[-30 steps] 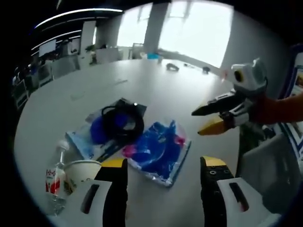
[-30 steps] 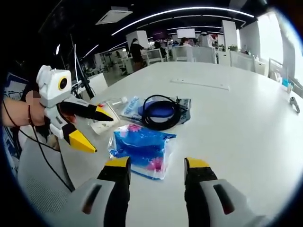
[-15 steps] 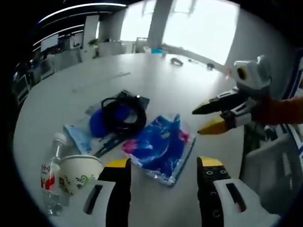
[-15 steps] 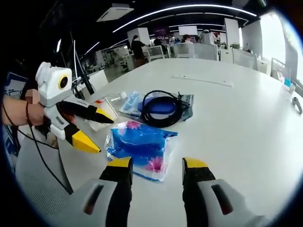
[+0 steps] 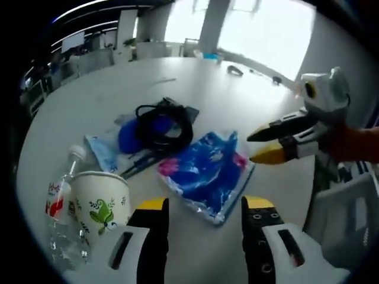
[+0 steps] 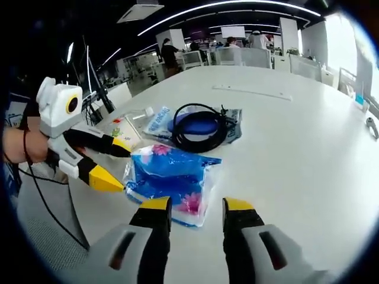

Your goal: Arrange the tabletop items into an orderly group along one side of the table until the central work area is clear of visible clutter.

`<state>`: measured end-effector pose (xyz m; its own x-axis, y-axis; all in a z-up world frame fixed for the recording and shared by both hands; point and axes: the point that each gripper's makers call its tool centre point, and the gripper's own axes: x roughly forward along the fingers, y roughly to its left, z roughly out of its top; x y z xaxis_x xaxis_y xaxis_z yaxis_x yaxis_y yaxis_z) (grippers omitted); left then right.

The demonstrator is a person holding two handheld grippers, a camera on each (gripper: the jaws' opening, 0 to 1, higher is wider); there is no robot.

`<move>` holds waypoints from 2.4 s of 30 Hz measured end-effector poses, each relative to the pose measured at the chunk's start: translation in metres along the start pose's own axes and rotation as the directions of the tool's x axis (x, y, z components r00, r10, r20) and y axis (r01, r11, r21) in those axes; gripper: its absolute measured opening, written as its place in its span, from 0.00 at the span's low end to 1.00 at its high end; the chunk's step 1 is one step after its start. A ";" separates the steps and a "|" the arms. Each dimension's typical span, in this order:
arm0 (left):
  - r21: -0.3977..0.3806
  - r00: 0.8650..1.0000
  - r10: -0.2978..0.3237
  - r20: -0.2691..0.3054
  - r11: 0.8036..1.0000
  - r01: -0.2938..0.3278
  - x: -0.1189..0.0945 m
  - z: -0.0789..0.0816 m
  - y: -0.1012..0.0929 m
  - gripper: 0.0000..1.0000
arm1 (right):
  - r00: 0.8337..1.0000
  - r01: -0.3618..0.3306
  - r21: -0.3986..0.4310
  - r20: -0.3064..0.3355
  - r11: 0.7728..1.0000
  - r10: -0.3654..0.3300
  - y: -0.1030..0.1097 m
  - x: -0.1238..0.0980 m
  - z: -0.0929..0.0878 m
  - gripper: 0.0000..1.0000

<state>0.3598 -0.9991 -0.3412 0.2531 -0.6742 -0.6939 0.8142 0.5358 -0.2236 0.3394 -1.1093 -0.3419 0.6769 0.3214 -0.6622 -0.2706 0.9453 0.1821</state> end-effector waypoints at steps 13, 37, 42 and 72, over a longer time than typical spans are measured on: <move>-0.032 0.998 0.043 -0.049 0.999 -0.044 0.006 -0.010 0.006 0.33 | 1.000 -0.004 0.017 -0.010 1.000 0.004 0.000 0.005 -0.002 0.16; -0.052 0.994 0.078 -0.080 0.995 -0.082 0.013 -0.015 0.009 0.07 | 0.999 0.017 0.022 -0.039 1.000 -0.016 -0.002 0.009 -0.010 0.00; -0.058 0.994 0.072 -0.080 0.995 -0.076 0.013 -0.015 0.009 0.03 | 0.999 0.016 0.027 -0.038 1.000 -0.015 -0.002 0.009 -0.010 0.00; -0.097 0.998 0.023 -0.058 0.995 -0.028 0.010 0.002 -0.003 0.00 | 0.999 0.033 0.037 -0.008 0.999 -0.033 -0.009 -0.009 -0.005 0.00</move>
<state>0.3608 -1.0089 -0.3461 0.2408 -0.6310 -0.7374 0.7523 0.6014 -0.2689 0.3325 -1.1209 -0.3410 0.6803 0.2897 -0.6733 -0.2224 0.9569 0.1869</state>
